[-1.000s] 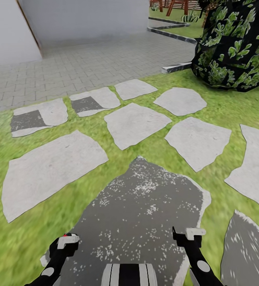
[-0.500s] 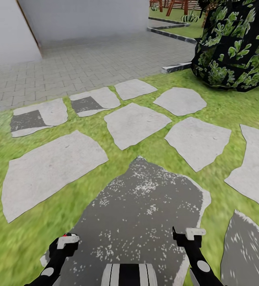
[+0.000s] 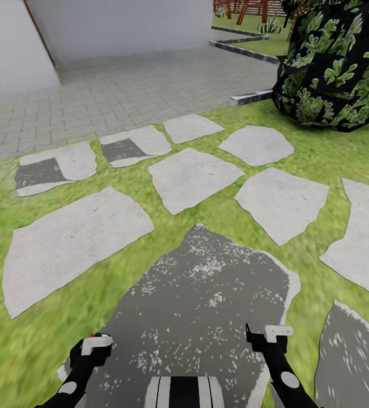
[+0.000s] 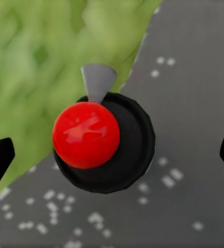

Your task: Pick up the pesticide atomizer in the garden and spray insectifuge to fully cover both potted plants in the garden.

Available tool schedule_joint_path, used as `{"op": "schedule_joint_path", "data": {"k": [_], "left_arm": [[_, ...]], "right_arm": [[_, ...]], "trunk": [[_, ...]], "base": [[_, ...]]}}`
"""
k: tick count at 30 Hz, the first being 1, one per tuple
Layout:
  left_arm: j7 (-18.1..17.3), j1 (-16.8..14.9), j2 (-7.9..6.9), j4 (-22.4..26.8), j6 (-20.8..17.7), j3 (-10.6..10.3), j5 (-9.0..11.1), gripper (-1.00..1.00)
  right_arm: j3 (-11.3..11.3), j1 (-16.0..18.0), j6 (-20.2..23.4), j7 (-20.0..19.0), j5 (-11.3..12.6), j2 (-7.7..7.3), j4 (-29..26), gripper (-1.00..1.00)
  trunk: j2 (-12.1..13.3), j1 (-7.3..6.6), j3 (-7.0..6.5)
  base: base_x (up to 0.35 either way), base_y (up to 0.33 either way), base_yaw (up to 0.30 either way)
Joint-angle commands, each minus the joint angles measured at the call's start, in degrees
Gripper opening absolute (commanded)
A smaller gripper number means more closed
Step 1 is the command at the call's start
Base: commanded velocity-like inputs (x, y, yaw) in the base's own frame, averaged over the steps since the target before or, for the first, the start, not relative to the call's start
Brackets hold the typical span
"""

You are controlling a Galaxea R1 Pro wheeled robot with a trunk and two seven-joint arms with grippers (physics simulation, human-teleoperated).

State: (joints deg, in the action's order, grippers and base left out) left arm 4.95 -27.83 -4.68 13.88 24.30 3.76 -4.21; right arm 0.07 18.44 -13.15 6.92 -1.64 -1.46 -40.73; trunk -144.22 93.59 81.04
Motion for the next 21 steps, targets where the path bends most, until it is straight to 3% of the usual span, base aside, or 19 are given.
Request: {"op": "schedule_joint_path", "data": {"k": [1,21], "left_arm": [[0.06,-0.03,0.03,-0.06,0.21,0.37,-0.45,1.0],[0.06,-0.03,0.03,-0.08,0.22,0.37,-0.45,1.0]], "right_arm": [[0.02,0.02,-0.13,0.2,-0.16,-0.01,0.04,1.0],[0.02,0.02,-0.13,0.2,-0.21,0.0,0.12,1.0]], "trunk": [[-0.01,-0.01,-0.04],[-0.01,-0.01,-1.18]], "base": [[0.0,0.0,0.0],[0.0,0.0,0.0]]}}
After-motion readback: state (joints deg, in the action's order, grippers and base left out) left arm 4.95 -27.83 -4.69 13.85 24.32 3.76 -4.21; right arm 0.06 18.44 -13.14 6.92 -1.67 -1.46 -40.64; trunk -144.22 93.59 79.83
